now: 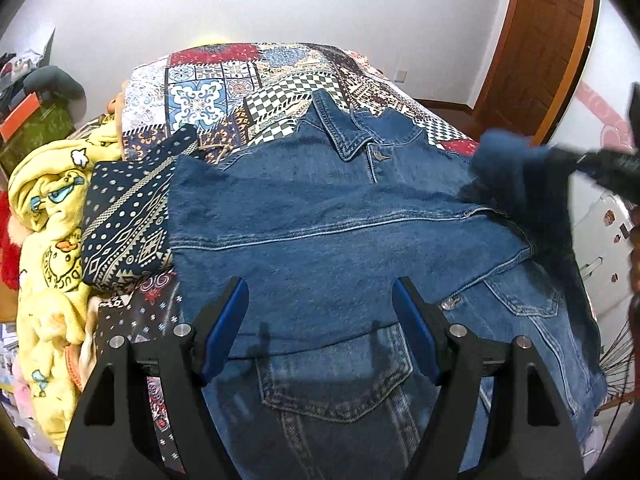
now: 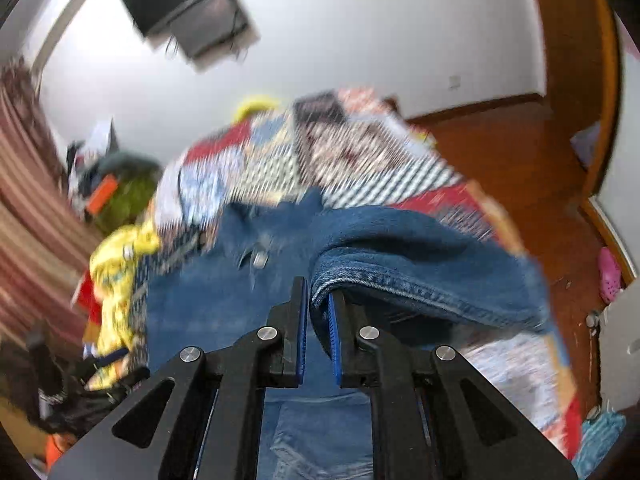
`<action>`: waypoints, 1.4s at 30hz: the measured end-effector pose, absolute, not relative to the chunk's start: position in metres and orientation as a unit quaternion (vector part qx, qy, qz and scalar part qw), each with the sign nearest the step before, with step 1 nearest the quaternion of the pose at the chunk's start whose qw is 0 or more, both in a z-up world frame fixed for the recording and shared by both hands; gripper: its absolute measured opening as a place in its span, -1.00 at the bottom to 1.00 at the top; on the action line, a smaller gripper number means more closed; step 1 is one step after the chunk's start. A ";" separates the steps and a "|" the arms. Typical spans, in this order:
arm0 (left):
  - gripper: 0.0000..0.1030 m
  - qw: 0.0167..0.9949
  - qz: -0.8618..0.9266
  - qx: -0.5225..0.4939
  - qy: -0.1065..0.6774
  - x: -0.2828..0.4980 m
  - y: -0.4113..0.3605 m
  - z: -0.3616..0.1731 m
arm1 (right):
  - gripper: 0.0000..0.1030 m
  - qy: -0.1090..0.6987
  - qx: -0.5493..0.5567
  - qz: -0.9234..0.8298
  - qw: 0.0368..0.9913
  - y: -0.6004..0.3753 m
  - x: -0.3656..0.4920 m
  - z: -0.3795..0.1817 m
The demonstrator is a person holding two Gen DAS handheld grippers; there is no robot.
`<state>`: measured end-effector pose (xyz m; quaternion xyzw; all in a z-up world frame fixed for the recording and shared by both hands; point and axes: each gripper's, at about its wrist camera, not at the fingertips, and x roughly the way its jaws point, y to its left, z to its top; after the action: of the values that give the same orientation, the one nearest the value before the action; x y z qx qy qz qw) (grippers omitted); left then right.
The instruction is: Fold large clothes
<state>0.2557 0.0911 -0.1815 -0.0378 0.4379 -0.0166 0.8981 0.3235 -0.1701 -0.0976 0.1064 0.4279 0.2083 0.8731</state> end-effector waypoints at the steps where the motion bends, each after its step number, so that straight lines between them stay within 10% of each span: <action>1: 0.43 0.898 -0.016 -0.037 0.438 0.254 0.092 -0.181 | -0.83 0.445 0.103 0.215 0.863 -0.160 0.324 -0.111; 21: 0.43 0.907 -0.097 0.047 0.406 0.279 0.003 -0.135 | -0.51 0.463 -0.011 0.234 0.855 -0.166 0.276 -0.127; 29: 0.57 0.896 -0.185 0.111 0.388 0.327 -0.104 -0.115 | 0.38 0.399 0.019 0.123 0.908 -0.250 0.274 -0.095; 42: 0.56 0.810 -0.268 0.188 0.487 0.392 -0.237 -0.206 | 0.39 0.436 0.049 0.018 0.898 -0.326 0.275 -0.135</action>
<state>0.3923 -0.2365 -0.2059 0.1876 0.4870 -0.2679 0.8099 0.2751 -0.3263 -0.1346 0.0492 0.4360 0.0182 0.8984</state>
